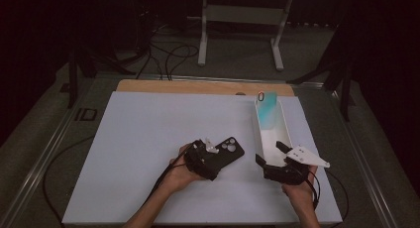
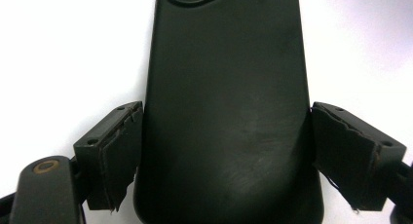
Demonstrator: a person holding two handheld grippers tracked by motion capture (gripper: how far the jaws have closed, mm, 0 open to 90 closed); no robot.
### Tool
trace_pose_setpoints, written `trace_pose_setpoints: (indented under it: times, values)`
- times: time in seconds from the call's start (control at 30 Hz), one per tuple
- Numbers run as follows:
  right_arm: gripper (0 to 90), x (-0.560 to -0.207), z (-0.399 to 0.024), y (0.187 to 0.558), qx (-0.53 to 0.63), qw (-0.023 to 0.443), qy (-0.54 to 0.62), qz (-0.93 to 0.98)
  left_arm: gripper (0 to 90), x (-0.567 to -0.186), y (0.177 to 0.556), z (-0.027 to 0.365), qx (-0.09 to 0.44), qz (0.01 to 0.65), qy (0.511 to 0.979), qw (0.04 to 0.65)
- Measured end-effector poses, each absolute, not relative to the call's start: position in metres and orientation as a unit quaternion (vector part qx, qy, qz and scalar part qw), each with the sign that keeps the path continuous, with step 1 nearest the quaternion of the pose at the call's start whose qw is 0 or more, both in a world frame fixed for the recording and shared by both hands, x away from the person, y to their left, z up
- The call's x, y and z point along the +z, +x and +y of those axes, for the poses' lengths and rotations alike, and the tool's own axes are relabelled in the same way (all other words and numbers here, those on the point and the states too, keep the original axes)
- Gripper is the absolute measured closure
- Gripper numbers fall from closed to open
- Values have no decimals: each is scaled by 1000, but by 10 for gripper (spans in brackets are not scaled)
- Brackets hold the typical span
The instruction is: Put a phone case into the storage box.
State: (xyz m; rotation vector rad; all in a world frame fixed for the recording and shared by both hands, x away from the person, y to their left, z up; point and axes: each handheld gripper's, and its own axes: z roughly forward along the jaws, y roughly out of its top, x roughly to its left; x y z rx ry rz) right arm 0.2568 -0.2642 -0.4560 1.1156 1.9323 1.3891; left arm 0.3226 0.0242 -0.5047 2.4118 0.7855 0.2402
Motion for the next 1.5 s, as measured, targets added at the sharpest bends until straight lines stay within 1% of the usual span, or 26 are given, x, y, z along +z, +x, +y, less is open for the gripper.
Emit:
trace_pose_setpoints:
  times: [0.1, 0.17, 0.47, 0.77, 1.03, 1.4, 1.5]
  values:
    - [103, -452, -263, 261, 502, 254, 416, 714, 159, -498, 322, 33, 99, 303, 896, 310]
    - [103, -449, -262, 265, 507, 244, 418, 713, 158, -492, 322, 38, 105, 307, 890, 320]
    - [103, -439, -249, 278, 493, 232, 411, 731, 157, -469, 314, 66, 140, 313, 866, 363]
    - [103, -426, -235, 291, 485, 227, 406, 741, 157, -459, 299, 84, 175, 309, 849, 392]
    - [103, -412, -208, 301, 487, 209, 379, 759, 156, -453, 288, 94, 190, 302, 836, 417]
    - [103, -401, -175, 312, 515, 144, 361, 764, 155, -448, 285, 98, 191, 297, 820, 450]
    - [136, -401, -169, 314, 522, 130, 360, 762, 155, -445, 283, 96, 194, 299, 814, 459]
